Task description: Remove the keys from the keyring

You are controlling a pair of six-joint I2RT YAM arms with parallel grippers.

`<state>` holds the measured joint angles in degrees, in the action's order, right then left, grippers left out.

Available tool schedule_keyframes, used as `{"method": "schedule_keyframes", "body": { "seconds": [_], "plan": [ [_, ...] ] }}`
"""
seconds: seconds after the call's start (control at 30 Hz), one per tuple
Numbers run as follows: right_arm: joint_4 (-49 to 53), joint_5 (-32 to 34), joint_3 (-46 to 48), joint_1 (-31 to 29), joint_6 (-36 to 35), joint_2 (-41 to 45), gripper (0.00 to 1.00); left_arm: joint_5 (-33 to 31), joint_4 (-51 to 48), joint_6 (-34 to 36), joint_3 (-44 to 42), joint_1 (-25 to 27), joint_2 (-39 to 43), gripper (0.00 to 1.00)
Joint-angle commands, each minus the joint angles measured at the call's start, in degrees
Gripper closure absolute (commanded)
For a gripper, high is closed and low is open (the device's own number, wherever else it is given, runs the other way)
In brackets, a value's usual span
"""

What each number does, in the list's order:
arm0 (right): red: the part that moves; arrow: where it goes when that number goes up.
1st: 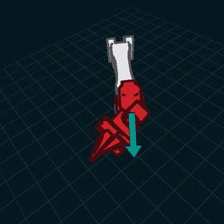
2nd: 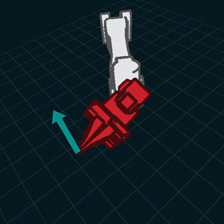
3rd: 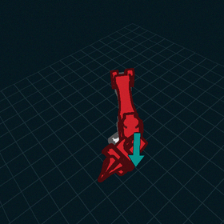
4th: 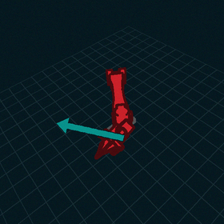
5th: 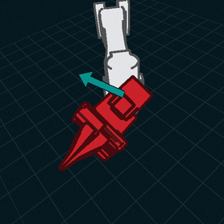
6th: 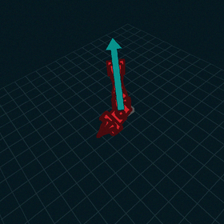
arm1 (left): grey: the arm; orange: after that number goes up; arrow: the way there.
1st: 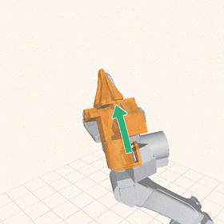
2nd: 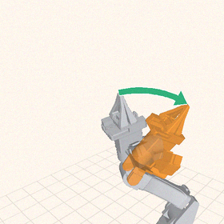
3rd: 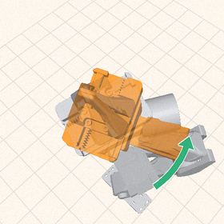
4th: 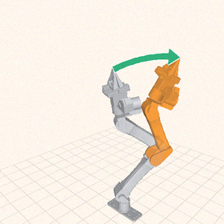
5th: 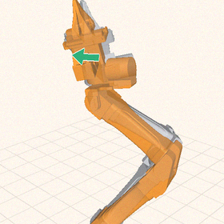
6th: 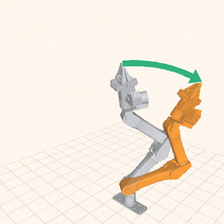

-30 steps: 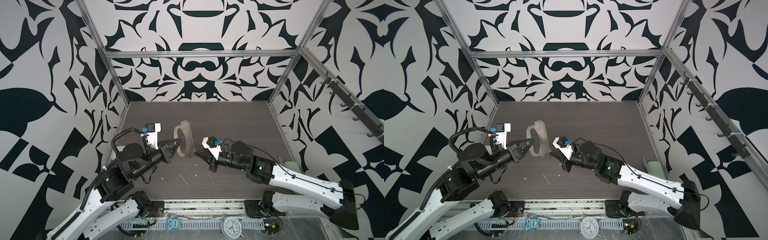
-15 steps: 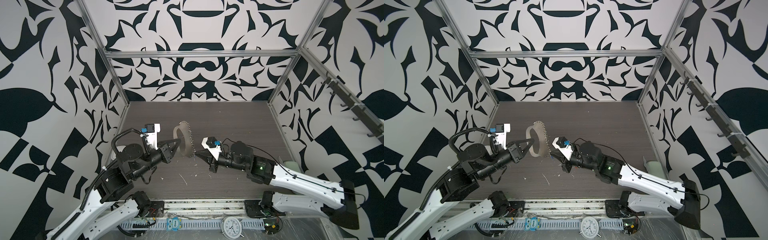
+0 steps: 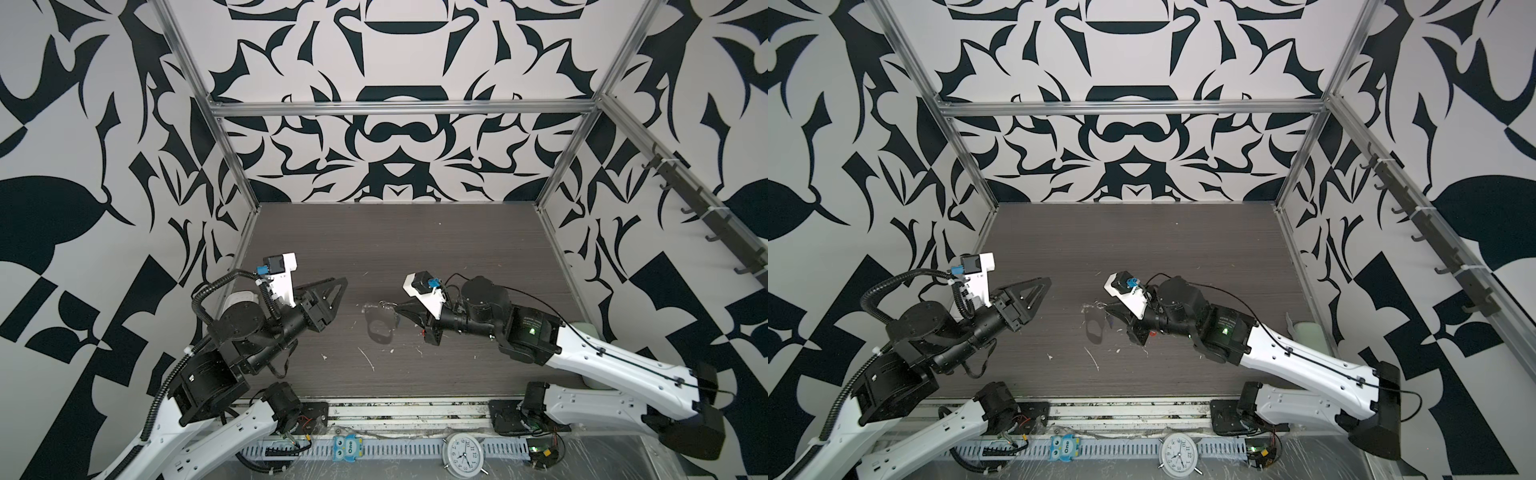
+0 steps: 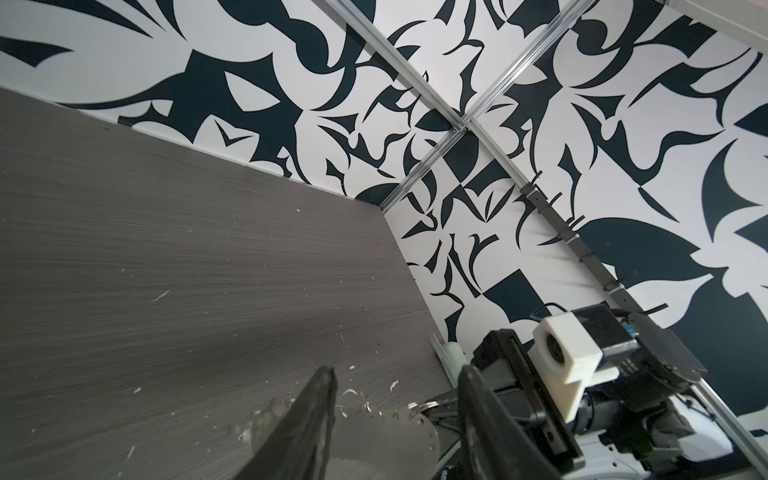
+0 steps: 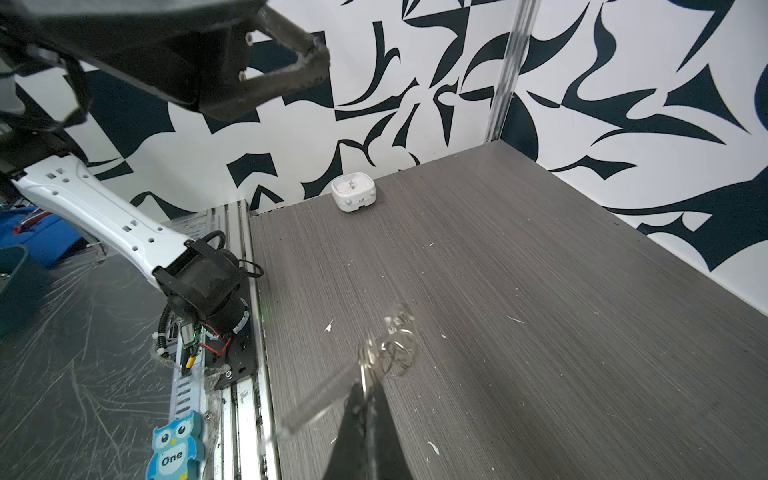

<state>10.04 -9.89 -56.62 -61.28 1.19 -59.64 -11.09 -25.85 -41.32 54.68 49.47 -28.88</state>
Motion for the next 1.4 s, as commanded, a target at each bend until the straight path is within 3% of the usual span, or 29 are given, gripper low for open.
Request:
{"method": "schedule_keyframes", "body": {
  "seconds": [0.0, 0.23, 0.4, 0.7, 0.9, 1.13, 1.37],
  "plan": [
    [0.7, -2.6, -4.4, -0.2, -2.0, 1.2, 1.0, 3.9, 1.1, 5.5, -1.8, -0.1, 0.3, 0.49],
    [3.2, -10.1, -7.1, 1.0, -3.3, 0.0, 1.0, 21.7, 9.3, 12.2, -4.2, -0.1, -3.8, 0.63],
    [2.9, -15.1, -7.7, 3.1, -1.8, 0.0, 1.0, 31.3, 12.6, 13.7, -5.3, -0.1, -6.3, 0.6],
    [2.4, -26.0, -8.1, 7.6, 1.2, -0.3, 1.0, 36.6, 14.2, 16.3, -5.9, -0.1, -7.3, 0.62],
    [2.3, -28.2, -7.9, 8.2, 1.7, -0.2, 1.0, 37.2, 13.9, 16.4, -5.6, -0.1, -9.2, 0.65],
    [1.6, -30.3, -7.6, 8.3, 2.4, -0.6, 1.0, 35.5, 13.4, 17.2, -5.5, -0.1, -9.5, 0.62],
    [0.0, -29.9, -6.9, 8.5, 3.5, -0.3, 1.0, 37.5, 13.4, 17.2, -5.5, -0.1, -10.0, 0.71]
  ]
}}
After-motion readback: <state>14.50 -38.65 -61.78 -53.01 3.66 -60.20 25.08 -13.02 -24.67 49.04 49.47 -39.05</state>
